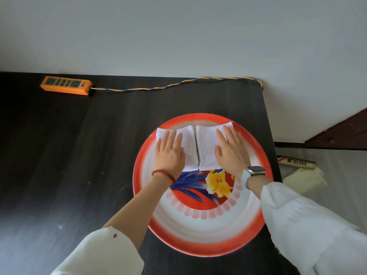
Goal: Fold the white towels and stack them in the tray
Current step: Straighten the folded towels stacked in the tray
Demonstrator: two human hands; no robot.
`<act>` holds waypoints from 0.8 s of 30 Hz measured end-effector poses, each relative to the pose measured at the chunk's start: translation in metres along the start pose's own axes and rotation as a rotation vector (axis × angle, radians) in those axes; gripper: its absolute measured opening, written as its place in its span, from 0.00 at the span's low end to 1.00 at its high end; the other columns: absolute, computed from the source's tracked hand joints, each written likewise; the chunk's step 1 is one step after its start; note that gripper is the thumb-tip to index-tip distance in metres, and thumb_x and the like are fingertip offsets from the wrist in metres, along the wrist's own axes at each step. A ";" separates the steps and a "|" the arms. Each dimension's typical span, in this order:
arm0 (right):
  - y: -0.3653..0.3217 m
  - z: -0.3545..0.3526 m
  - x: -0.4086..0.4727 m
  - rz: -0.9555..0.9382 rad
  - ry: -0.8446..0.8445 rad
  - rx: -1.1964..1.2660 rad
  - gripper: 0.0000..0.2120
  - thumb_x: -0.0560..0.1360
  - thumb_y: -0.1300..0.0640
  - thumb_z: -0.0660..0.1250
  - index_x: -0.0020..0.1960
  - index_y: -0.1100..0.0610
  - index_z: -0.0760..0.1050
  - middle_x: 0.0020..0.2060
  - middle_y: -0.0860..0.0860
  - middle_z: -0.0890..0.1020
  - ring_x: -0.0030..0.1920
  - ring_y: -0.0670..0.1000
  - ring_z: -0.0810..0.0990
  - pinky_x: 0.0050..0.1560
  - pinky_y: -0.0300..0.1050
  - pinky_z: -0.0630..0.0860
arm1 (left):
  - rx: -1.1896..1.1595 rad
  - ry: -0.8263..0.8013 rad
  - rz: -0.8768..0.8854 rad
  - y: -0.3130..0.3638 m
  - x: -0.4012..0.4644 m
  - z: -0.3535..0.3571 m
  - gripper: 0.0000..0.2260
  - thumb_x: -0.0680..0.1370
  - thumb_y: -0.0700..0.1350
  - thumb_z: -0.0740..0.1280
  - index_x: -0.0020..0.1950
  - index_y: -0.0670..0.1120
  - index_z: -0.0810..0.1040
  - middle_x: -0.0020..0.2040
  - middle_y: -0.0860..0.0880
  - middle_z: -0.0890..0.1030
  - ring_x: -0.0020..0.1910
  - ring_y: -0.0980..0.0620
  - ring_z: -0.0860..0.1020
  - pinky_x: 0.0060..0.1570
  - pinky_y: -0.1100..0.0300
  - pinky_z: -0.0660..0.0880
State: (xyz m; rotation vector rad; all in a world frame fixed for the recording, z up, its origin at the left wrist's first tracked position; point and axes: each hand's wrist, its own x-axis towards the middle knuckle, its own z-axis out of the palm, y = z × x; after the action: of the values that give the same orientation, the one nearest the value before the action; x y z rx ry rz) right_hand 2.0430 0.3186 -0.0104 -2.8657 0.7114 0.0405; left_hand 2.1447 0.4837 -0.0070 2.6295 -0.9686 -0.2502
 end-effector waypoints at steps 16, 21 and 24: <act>-0.011 0.024 0.010 0.078 -0.154 -0.001 0.30 0.76 0.36 0.49 0.74 0.41 0.43 0.75 0.59 0.43 0.73 0.66 0.38 0.71 0.63 0.46 | 0.230 -0.250 0.012 0.004 0.014 0.031 0.24 0.79 0.59 0.43 0.73 0.61 0.38 0.76 0.47 0.40 0.74 0.39 0.38 0.67 0.32 0.44; -0.012 0.019 0.010 0.074 -0.168 -0.092 0.28 0.77 0.37 0.45 0.74 0.41 0.43 0.75 0.57 0.43 0.73 0.66 0.39 0.68 0.69 0.40 | 0.212 -0.300 0.000 0.005 0.017 0.025 0.24 0.79 0.59 0.42 0.73 0.61 0.37 0.76 0.48 0.39 0.74 0.40 0.37 0.68 0.32 0.42; -0.014 0.014 0.007 -0.024 -0.071 -0.153 0.25 0.78 0.42 0.48 0.74 0.44 0.52 0.74 0.58 0.54 0.73 0.67 0.49 0.67 0.70 0.46 | 0.226 -0.261 0.003 0.006 0.016 0.018 0.23 0.80 0.59 0.41 0.73 0.62 0.38 0.77 0.50 0.42 0.74 0.41 0.39 0.66 0.32 0.39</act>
State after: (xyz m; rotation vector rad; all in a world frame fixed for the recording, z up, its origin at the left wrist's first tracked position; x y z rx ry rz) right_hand 2.0562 0.3306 -0.0226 -3.0000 0.6881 0.2010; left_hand 2.1478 0.4644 -0.0225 2.8504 -1.1434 -0.5225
